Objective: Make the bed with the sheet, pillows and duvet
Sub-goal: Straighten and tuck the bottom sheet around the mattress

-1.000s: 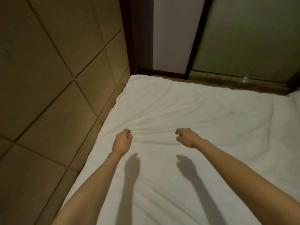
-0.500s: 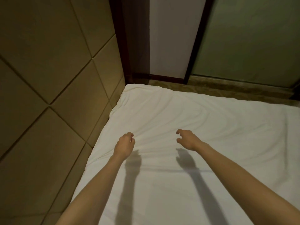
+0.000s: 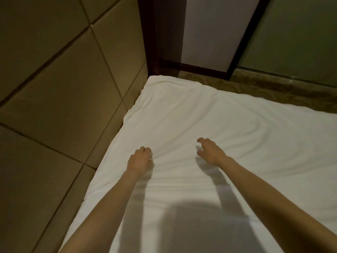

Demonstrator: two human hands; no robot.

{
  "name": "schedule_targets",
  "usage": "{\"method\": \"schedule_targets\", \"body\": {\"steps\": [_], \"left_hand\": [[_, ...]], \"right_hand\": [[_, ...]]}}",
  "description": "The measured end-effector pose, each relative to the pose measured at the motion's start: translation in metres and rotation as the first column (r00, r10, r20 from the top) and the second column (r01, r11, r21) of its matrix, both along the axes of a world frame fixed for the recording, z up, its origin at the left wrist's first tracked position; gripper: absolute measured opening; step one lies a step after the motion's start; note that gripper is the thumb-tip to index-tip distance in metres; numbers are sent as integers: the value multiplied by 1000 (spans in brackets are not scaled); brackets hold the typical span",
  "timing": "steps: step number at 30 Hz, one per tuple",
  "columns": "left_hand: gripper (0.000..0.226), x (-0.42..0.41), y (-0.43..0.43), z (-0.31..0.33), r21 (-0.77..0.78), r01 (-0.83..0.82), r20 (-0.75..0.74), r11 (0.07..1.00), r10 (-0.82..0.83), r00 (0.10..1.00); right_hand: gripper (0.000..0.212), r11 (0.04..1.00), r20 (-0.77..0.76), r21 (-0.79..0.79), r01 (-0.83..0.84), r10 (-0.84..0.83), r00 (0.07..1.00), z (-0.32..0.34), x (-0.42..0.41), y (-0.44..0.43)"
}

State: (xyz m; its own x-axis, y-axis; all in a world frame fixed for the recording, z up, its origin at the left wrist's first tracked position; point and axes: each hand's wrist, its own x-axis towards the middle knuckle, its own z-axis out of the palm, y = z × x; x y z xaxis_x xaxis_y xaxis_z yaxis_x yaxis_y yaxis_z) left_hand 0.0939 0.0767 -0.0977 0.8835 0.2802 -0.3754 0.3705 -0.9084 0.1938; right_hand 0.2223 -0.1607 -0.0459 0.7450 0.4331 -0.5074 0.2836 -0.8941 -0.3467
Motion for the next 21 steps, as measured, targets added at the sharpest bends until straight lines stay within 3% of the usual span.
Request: {"method": "schedule_targets", "body": {"steps": [5, 9, 12, 14, 17, 21], "left_hand": [[42, 13, 10, -38, 53, 32, -24, 998, -30, 999], [26, 20, 22, -52, 92, 175, -12, 980, -175, 985], [21, 28, 34, -47, 189, 314, 73, 930, -332, 940], [25, 34, 41, -40, 264, 378, 22, 887, -397, 918], [34, 40, 52, -31, 387, 446, -1, 807, -483, 876], [47, 48, 66, -26, 429, 423, 99, 799, -506, 857]], "right_hand": [[53, 992, 7, -68, -104, 105, 994, -47, 10, 33], [66, 979, 39, -107, -176, 181, 983, -73, 13, 57], [39, 972, 106, -134, -194, 209, 972, -84, 19, 71], [21, 972, 199, -146, -185, 212, 957, -84, 23, 80], [13, 992, 241, -58, -116, 127, 962, -78, 33, 94], [4, 993, 185, 104, 63, -81, 979, -73, 46, 123]]}}
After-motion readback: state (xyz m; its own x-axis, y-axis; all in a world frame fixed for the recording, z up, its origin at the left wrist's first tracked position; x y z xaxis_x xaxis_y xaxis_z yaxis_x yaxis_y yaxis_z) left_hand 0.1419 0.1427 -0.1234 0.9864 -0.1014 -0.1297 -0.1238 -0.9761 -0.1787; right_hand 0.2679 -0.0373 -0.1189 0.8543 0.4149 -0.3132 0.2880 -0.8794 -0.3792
